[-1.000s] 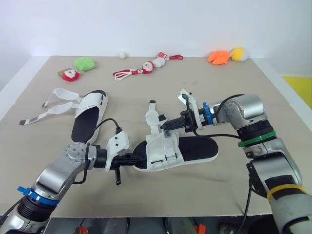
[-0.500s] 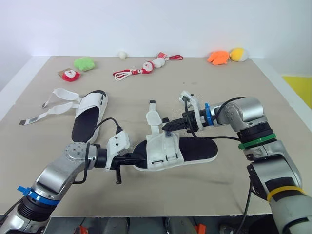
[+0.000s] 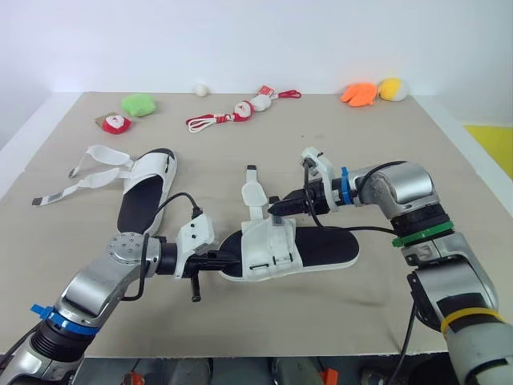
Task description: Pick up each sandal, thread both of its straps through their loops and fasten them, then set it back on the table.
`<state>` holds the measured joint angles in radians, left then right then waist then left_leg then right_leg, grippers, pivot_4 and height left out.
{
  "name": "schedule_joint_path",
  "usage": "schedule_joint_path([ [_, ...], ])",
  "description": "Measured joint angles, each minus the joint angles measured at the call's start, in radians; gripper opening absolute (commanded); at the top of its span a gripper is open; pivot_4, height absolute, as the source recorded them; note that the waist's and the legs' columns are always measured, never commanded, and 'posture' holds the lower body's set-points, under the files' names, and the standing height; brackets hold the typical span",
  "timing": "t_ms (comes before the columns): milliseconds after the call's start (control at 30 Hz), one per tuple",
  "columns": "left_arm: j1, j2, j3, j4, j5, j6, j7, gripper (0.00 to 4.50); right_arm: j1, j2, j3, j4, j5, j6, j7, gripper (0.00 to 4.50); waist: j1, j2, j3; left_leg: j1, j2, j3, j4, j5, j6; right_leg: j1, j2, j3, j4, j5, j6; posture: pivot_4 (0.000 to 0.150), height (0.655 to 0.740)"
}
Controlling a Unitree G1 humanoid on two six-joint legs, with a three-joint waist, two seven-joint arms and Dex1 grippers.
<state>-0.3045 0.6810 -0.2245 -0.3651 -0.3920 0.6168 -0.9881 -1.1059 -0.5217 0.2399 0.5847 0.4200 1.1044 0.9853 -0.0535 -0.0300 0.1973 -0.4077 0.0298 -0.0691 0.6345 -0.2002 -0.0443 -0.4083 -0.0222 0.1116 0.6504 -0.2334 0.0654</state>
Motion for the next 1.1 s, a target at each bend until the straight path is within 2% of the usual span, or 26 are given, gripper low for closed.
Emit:
schedule_joint_path([
  [100,0.0,-0.001,0.0,0.001,0.0,-0.001,-0.002,0.0,-0.163,0.05,-0.125,0.229,0.01,0.066,-0.061,4.47,-0.007,0.002,0.001,0.0,0.0,0.0,-0.001,0.0,0.0,0.0,0.0,0.0,0.0,0.002,0.002,0.15,0.74],
  [200,0.0,-0.001,-0.002,0.001,0.0,-0.001,-0.002,0.0,-0.254,0.093,-0.208,0.381,0.012,0.087,-0.1,4.47,-0.008,0.001,0.001,0.0,0.0,-0.001,-0.002,0.0,0.0,0.0,0.0,0.0,0.0,0.0,0.001,0.15,0.74],
  [367,0.0,-0.002,-0.003,0.001,-0.001,-0.006,-0.003,0.0,-0.267,0.159,-0.317,0.587,0.007,0.047,-0.188,4.47,-0.009,0.002,0.001,-0.002,-0.001,-0.001,-0.002,0.0,0.0,0.0,0.0,0.0,-0.001,0.0,0.0,0.15,0.74],
  [900,0.018,0.0,0.01,-0.002,0.0,-0.011,0.003,0.0,-0.267,0.327,-0.558,0.698,0.016,-0.121,-0.397,4.47,-0.025,0.002,0.001,-0.001,-0.001,-0.002,-0.002,0.0,0.0,0.0,0.0,0.0,-0.001,0.0,0.002,0.15,0.74],
  [1000,0.024,0.0,0.015,-0.008,0.0,-0.01,0.005,0.0,-0.267,0.337,-0.571,0.698,0.014,-0.147,-0.422,3.65,-0.026,0.002,0.001,-0.001,-0.001,-0.002,-0.003,0.0,0.0,0.0,0.0,0.0,-0.001,0.0,0.001,0.15,0.74],
  [1100,0.031,0.0,0.018,-0.013,0.0,-0.009,0.01,0.0,-0.267,0.35,-0.573,0.7,0.007,-0.167,-0.431,2.2,-0.027,0.002,0.001,-0.001,-0.001,-0.002,-0.003,0.0,0.0,0.0,0.001,0.0,-0.001,0.0,0.001,0.15,0.74],
])
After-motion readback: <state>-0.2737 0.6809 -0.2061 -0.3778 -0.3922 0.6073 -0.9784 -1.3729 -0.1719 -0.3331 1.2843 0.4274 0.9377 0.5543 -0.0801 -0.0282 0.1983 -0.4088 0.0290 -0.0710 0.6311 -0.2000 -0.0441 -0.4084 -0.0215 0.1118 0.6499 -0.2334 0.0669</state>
